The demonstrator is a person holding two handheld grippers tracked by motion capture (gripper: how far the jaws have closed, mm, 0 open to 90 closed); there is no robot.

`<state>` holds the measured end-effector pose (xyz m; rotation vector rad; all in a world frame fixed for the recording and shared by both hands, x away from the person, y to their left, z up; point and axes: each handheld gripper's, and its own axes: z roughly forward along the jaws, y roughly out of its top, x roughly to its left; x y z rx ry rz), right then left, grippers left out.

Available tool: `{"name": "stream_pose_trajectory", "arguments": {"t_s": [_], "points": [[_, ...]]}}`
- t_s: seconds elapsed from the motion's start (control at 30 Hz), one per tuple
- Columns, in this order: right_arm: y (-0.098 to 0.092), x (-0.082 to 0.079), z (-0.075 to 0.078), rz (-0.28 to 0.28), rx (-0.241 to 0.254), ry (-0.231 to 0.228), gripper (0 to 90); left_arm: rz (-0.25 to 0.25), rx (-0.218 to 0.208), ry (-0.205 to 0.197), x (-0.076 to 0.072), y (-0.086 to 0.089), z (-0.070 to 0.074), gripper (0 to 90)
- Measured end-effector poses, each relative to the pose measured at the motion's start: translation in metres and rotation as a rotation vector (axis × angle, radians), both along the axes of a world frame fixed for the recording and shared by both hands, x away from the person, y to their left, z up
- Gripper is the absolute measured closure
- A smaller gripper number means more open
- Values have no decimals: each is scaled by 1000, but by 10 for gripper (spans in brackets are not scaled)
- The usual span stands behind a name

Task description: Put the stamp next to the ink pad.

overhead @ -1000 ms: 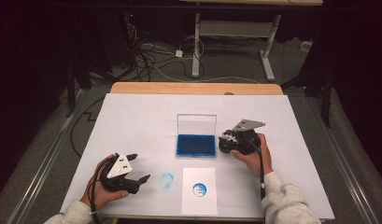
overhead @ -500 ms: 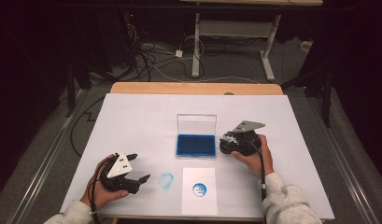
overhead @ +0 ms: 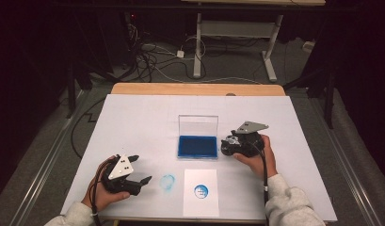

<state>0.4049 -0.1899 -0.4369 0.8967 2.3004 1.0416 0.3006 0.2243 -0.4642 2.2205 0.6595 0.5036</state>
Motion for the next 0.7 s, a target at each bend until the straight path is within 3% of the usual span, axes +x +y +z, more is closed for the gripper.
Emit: {"name": "stream_pose_trajectory", "arguments": {"t_s": [0.07, 0.2, 0.43, 0.7], "points": [[2, -2, 6, 0, -10, -35, 403, 1, 1, 0, 0, 0, 0, 157], [1, -6, 18, -11, 19, -92, 377, 2, 3, 0, 0, 0, 0, 157], [-3, -11, 29, -12, 38, -133, 332, 2, 2, 0, 0, 0, 0, 159], [0, -21, 39, -13, 65, -194, 219, 1, 3, 0, 0, 0, 0, 159]]}}
